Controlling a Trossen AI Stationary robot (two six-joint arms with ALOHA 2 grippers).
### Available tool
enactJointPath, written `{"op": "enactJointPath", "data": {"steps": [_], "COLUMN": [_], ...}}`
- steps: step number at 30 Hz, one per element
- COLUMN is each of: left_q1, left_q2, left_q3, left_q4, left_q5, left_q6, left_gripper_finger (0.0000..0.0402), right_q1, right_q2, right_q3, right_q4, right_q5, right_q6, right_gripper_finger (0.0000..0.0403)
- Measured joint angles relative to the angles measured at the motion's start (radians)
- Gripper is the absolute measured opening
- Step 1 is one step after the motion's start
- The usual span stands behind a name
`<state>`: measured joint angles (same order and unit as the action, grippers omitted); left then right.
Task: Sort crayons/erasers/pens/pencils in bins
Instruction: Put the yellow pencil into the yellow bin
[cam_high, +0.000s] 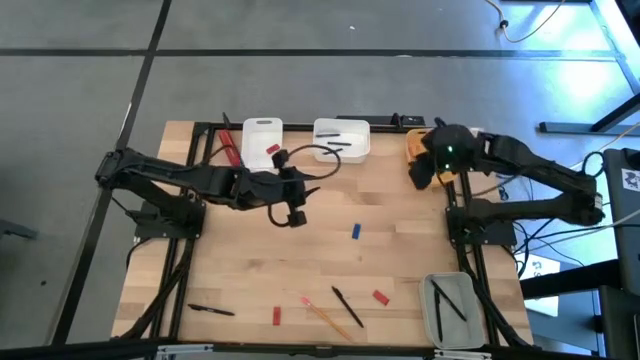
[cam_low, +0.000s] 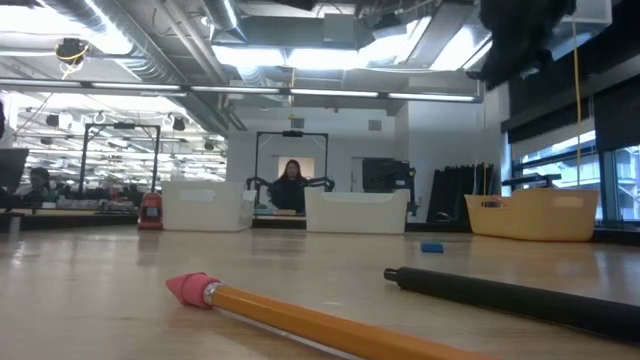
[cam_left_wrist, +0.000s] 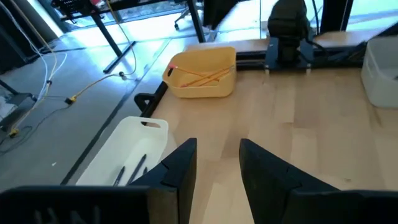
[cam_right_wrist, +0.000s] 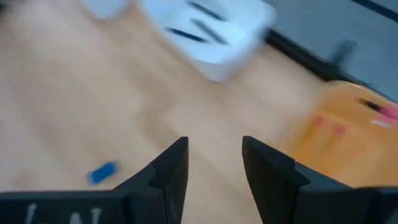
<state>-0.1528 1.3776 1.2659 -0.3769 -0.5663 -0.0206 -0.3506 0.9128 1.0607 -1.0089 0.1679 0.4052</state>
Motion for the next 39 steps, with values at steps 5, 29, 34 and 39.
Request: {"op": "enactJointPath", "data": {"steps": [5,29,34,39], "left_q1": [0.000,-0.016,-0.003,0.004], "left_q2": [-0.067,-0.133,-0.133,-0.133], "left_q3": [0.000,0.000,0.000,0.000], "left_q4": [-0.096,-0.248,-0.243,-0.234], "left_q5": [0.013,0.086,0.086,0.086], "left_q6": [-0.100,-0.284,-0.284,-0.284], "left_gripper_finger": [0.0112,0.0112,0.0112,0.0112], "right_q1": [0.201,-0.024,-0.190,-0.334], "right_q2": [0.008,0.091,0.183,0.304], "right_q3": [0.000,0.000,0.000,-0.001], "right_q4": [0.128,-0.089,-0.088,-0.089], "right_q5": [-0.005,0.175,0.029,0.008], "right_q6": [0.007,0.107,0.026,-0.026], "right_gripper_finger": [0.0152,0.0152,0.0152,0.0152]}}
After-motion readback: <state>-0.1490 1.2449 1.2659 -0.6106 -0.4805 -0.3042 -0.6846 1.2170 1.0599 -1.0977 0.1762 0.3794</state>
